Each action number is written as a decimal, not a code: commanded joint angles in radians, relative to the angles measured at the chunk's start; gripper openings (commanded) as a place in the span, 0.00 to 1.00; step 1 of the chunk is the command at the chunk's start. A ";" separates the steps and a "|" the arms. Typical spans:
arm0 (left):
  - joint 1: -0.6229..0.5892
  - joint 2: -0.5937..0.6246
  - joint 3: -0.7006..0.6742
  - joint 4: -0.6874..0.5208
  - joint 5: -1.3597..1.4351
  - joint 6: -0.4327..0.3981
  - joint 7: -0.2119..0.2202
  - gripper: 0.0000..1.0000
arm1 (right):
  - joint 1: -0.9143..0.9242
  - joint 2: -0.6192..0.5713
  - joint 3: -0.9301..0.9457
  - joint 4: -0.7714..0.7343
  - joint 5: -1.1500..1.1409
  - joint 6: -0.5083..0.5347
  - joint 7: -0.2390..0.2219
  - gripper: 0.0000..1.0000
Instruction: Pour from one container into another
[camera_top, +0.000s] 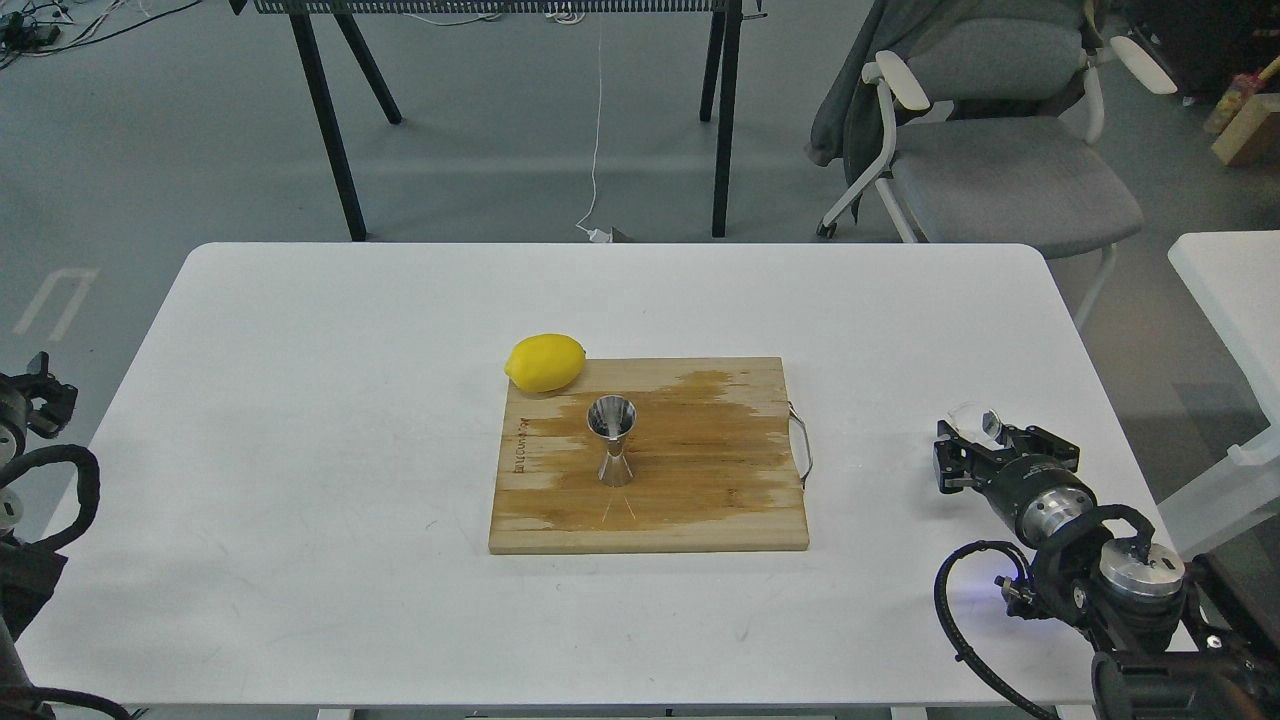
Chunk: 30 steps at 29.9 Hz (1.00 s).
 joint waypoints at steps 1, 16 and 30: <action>-0.003 0.001 0.000 -0.001 0.000 0.000 0.001 1.00 | 0.001 0.000 0.000 0.000 0.000 0.000 0.000 0.95; -0.011 0.009 0.000 -0.069 0.000 0.000 0.133 1.00 | -0.004 0.000 0.000 0.018 0.002 -0.001 -0.001 0.95; -0.006 0.081 0.000 -0.280 0.000 0.000 0.182 1.00 | -0.015 -0.010 0.015 0.084 0.002 -0.006 -0.004 0.95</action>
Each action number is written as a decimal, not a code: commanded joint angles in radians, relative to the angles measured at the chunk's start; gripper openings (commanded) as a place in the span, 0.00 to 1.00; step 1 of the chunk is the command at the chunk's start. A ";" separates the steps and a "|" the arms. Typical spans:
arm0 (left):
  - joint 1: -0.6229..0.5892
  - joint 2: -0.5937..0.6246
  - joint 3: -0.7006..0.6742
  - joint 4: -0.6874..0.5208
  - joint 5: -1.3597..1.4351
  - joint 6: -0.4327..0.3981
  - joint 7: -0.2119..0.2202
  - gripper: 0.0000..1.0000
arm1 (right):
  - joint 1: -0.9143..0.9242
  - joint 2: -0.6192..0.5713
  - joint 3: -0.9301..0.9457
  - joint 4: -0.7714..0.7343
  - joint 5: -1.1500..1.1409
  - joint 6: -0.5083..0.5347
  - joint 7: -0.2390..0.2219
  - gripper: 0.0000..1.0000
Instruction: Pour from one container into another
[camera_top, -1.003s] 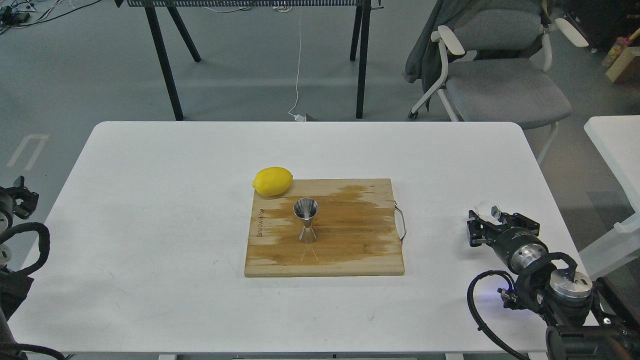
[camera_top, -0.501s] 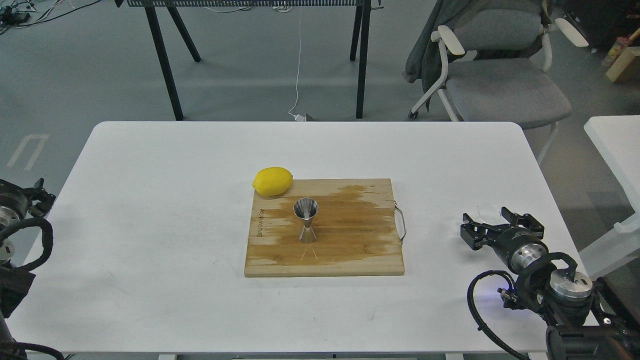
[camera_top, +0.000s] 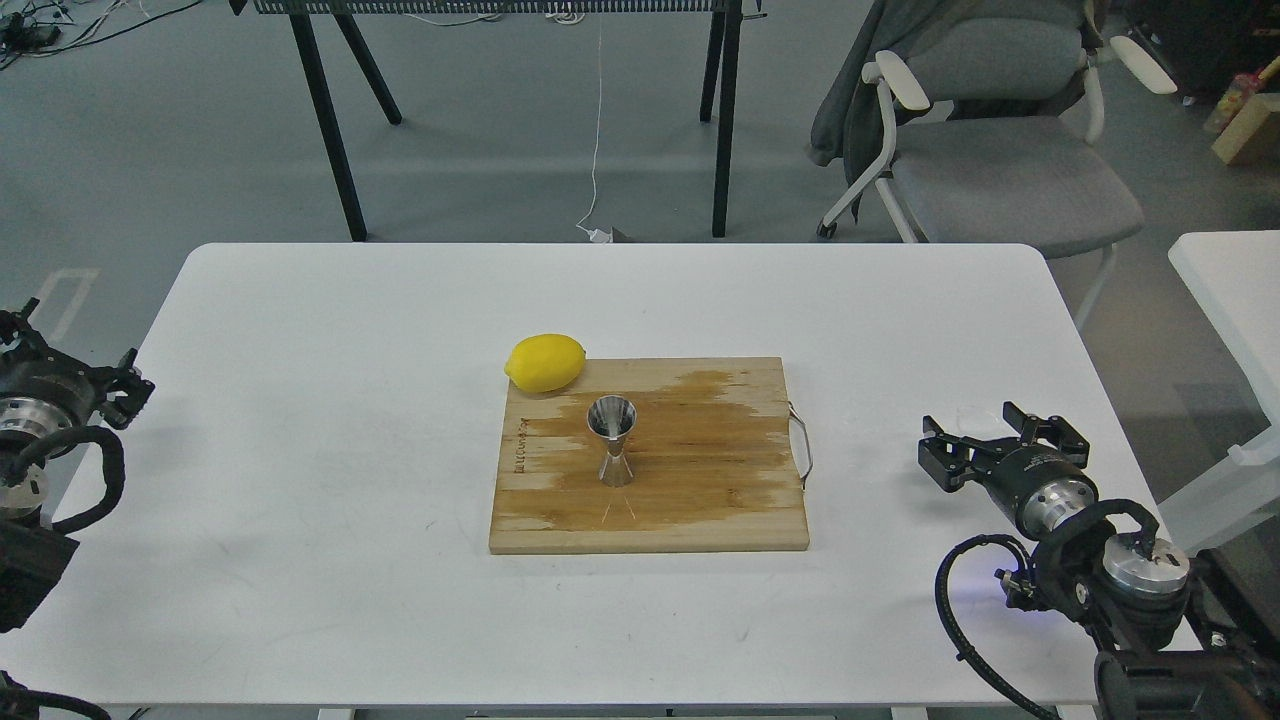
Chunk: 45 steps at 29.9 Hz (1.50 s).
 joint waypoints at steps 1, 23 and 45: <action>0.002 0.029 0.000 -0.071 0.000 0.000 0.011 1.00 | -0.002 -0.003 0.006 0.020 0.000 -0.005 -0.002 0.95; 0.003 0.213 -0.043 -0.641 0.015 0.000 0.034 1.00 | 0.034 -0.147 -0.017 0.138 -0.012 0.128 -0.112 0.97; -0.012 0.107 -0.156 -0.561 0.012 0.000 0.021 1.00 | 0.101 -0.241 -0.142 0.124 -0.084 0.506 -0.100 0.97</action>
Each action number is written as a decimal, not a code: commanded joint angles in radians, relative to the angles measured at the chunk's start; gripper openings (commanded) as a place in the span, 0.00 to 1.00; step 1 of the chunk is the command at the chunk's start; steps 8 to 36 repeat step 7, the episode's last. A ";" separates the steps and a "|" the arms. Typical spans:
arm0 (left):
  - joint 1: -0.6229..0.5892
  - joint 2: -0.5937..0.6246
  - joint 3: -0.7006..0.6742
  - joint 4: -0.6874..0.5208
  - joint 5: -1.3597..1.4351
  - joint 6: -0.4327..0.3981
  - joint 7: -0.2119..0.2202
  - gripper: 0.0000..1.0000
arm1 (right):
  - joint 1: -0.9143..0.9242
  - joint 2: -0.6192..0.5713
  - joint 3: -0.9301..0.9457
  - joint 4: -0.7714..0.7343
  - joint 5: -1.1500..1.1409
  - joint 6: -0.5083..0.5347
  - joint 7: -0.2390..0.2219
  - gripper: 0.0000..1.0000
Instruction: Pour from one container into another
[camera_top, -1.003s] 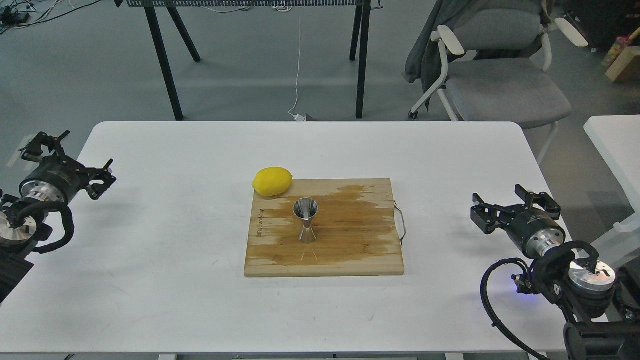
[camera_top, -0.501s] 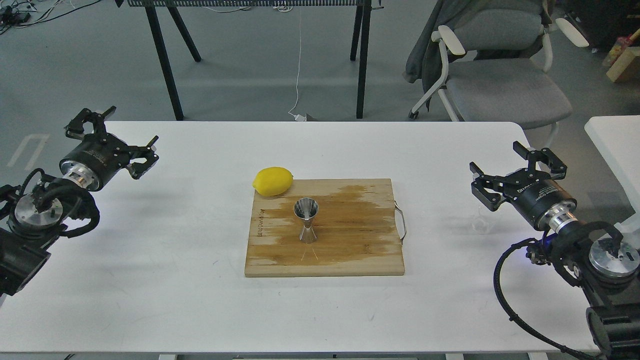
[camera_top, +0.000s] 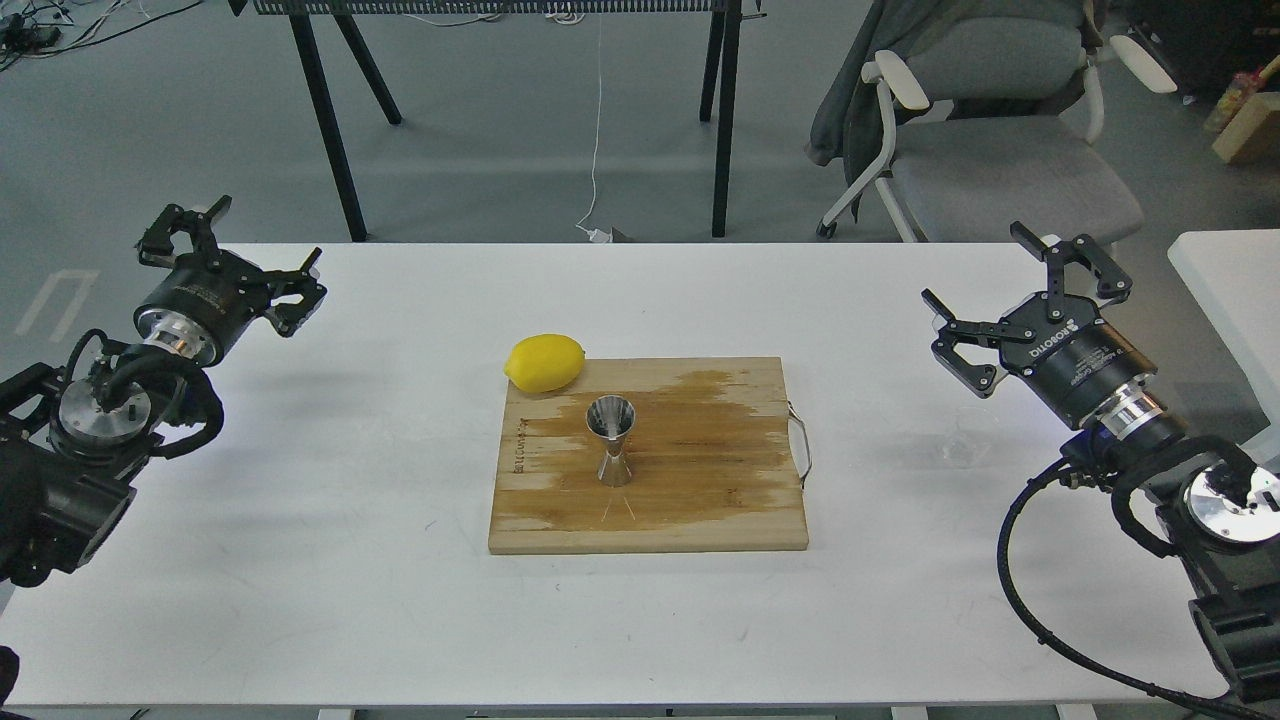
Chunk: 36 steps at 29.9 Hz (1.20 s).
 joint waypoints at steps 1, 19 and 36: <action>0.004 0.000 0.003 0.002 0.000 0.000 0.001 1.00 | 0.004 0.006 0.010 -0.001 0.001 0.000 0.005 0.97; 0.009 -0.001 0.003 0.002 0.002 0.000 0.001 1.00 | 0.012 0.011 0.020 -0.027 0.001 0.000 0.007 0.97; 0.009 -0.001 0.003 0.002 0.002 0.000 0.001 1.00 | 0.012 0.011 0.020 -0.027 0.001 0.000 0.007 0.97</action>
